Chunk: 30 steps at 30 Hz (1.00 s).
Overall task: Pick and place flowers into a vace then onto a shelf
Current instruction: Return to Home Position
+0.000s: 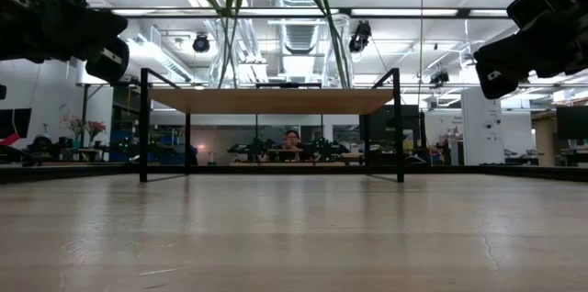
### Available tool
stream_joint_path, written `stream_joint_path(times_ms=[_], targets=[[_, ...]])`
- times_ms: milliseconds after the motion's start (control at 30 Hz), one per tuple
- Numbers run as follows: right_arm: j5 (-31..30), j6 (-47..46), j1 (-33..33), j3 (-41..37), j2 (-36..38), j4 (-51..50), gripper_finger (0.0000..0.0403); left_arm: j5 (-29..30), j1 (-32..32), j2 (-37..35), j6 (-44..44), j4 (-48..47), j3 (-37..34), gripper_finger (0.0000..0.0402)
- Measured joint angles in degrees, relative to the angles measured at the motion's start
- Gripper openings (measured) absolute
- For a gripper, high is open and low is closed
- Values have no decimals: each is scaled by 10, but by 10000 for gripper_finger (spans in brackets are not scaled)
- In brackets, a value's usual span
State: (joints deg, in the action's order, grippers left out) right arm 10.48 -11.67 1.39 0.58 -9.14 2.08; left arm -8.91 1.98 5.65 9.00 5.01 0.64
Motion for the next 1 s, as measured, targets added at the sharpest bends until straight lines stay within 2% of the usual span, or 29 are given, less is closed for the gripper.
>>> stream_joint_path(times_ms=[200, 1000], targets=[[0, 61, 0, 0, 0, 14, 27, 0, 0, -1, -15, 4, 0, 0], [0, 57, 0, 0, -1, 14, 27, 0, 0, -1, -14, -1, 0, 0]])
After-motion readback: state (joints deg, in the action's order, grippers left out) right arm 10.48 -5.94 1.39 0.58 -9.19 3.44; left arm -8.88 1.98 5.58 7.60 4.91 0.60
